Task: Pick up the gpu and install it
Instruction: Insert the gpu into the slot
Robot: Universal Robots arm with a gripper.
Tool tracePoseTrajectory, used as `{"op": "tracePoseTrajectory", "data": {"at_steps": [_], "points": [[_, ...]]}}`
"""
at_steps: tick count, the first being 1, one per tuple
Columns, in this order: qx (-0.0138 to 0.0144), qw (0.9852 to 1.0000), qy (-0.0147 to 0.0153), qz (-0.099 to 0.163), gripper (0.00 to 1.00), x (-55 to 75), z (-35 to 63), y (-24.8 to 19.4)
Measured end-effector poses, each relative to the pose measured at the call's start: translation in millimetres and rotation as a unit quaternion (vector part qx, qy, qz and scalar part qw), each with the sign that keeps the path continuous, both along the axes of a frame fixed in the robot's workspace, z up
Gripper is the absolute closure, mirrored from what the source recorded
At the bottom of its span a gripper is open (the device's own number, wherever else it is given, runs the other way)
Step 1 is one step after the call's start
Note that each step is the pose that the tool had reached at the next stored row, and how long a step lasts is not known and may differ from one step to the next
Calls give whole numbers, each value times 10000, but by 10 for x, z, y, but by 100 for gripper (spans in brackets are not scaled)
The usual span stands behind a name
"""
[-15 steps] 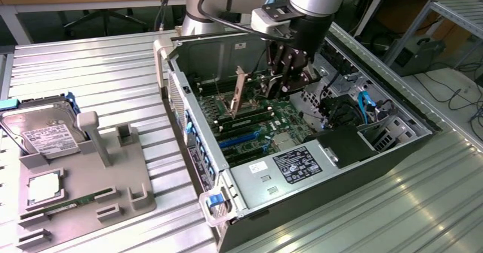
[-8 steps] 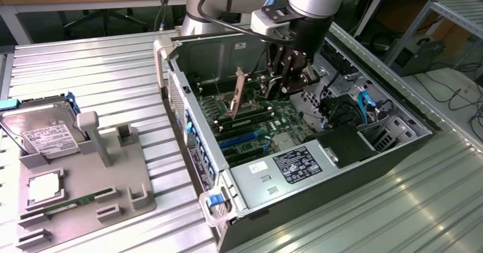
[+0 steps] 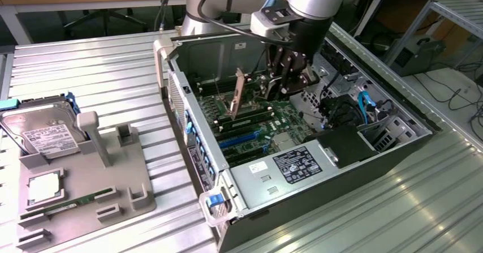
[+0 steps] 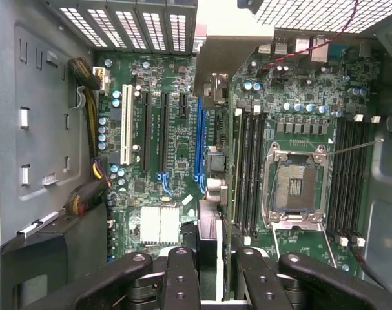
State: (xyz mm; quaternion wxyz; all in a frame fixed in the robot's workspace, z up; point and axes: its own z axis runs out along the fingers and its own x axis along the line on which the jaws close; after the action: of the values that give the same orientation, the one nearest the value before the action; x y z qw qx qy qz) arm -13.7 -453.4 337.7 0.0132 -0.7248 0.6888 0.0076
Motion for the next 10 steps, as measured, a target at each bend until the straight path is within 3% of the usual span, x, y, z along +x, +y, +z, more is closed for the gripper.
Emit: {"op": "tracePoseTrajectory", "data": {"at_steps": [7, 10], "points": [[-4, 10000, -18, -16, 72, -1, -84, -6], [-12, 9999, -18, -155, 72, -6, -141, -5]]}}
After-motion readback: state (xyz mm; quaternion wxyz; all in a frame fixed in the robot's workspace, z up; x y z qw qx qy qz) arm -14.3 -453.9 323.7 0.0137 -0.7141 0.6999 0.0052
